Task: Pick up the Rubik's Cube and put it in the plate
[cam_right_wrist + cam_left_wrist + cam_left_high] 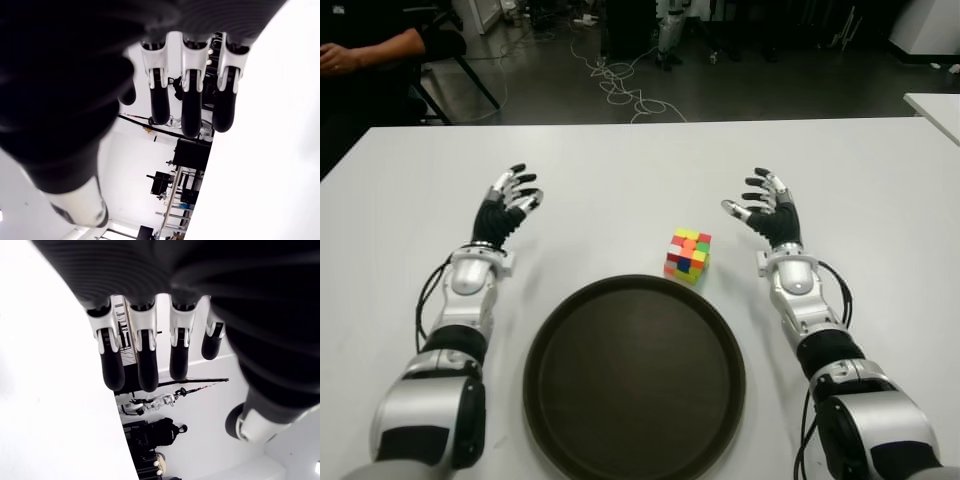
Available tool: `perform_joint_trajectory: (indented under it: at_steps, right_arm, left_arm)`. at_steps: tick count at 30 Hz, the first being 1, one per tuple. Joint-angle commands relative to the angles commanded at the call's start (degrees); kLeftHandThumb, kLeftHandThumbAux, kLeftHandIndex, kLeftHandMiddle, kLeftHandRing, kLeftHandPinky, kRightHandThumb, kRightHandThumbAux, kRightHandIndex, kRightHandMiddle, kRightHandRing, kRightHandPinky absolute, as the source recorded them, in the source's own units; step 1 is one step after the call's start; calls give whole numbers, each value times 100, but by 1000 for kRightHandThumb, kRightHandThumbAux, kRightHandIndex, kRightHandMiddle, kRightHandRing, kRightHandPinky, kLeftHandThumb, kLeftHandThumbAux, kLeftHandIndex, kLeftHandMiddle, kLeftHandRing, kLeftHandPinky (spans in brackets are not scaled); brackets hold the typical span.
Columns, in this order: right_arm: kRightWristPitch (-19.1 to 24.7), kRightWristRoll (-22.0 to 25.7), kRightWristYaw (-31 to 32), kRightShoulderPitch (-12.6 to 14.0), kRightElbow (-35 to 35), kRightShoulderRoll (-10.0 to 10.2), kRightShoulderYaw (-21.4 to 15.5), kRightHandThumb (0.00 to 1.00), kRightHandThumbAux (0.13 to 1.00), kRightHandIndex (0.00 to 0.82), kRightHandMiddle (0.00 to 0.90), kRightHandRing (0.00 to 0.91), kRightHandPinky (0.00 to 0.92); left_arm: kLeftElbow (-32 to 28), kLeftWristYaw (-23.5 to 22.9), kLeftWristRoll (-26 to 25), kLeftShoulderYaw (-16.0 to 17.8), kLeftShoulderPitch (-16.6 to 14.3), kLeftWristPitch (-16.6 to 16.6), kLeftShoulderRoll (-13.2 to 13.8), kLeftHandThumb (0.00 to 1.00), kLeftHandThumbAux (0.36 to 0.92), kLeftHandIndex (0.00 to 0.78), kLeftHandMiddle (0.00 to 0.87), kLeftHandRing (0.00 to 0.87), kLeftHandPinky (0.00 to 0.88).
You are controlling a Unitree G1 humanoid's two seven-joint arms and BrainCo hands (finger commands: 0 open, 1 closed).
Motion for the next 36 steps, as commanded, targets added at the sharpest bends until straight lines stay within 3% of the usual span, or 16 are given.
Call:
perform_joint_trajectory:
  at_steps: [11,20,36]
  right_arm:
    - [27,38,70,-44,47,3,-25,165,799,191,257,289,350]
    - [25,82,123,-63,36,11,-58,166,813,177,244,286,349]
    - [-80,185,117,-163,217,-4,-140,169,816,186,239,280,340]
  left_arm:
    - [12,82,48,-13,-14,-47,11,168,639,116,207,222,261]
    - [-19,49,76,-17,-23,-77,25,169,670,108,193,207,259]
    - [6,-5,66,5,-54,-80,20,172,635,114,204,228,274]
